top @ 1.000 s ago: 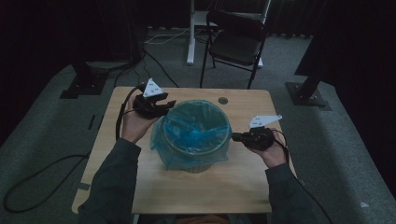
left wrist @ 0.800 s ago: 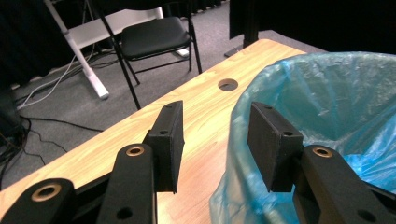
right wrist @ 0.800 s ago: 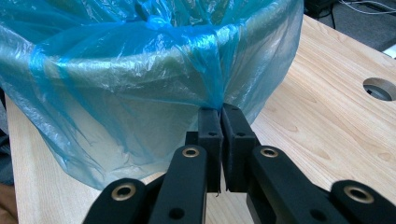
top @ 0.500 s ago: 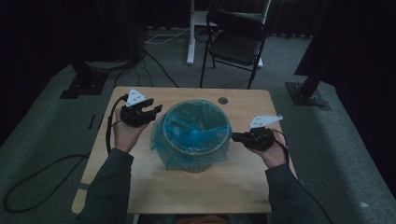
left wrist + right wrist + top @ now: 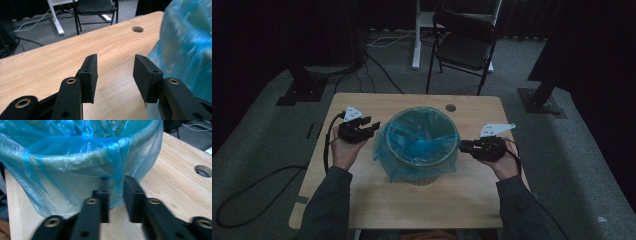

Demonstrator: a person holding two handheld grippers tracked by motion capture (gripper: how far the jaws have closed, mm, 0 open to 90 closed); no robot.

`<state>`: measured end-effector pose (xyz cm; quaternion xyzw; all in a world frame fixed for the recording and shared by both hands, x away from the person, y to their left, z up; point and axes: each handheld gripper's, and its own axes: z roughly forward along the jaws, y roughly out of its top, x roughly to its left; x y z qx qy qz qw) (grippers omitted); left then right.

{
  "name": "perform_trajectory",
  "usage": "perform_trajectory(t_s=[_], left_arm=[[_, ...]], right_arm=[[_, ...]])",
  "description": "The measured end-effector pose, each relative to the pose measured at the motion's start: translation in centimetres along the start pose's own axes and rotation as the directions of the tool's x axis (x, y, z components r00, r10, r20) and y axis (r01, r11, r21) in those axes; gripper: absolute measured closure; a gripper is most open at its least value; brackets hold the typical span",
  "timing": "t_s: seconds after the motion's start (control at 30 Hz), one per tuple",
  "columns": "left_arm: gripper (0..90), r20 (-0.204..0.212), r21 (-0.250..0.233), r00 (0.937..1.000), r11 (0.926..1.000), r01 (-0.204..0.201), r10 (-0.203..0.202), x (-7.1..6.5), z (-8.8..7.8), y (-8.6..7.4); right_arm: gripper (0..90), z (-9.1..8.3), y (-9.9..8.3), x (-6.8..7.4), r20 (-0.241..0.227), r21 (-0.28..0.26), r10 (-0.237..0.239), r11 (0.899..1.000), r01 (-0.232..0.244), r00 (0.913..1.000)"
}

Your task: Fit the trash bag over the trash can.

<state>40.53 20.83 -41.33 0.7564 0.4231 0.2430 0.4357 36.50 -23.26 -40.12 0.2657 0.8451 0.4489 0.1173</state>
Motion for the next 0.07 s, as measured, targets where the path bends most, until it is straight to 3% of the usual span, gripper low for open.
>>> perform_trajectory(t_s=[0.03,0.07], left_arm=[[54.6,-0.004,0.005,1.0,1.0,0.004,-0.004,0.12,0.14,-0.3],[54.6,-0.004,0.005,1.0,1.0,0.004,-0.004,0.12,0.14,-0.3]], right_arm=[[63.2,-0.12,0.02,-0.02,0.005,-0.006,0.004,1.0,-0.004,1.0],[63.2,-0.12,0.02,-0.02,0.005,-0.006,0.004,1.0,-0.004,1.0]])
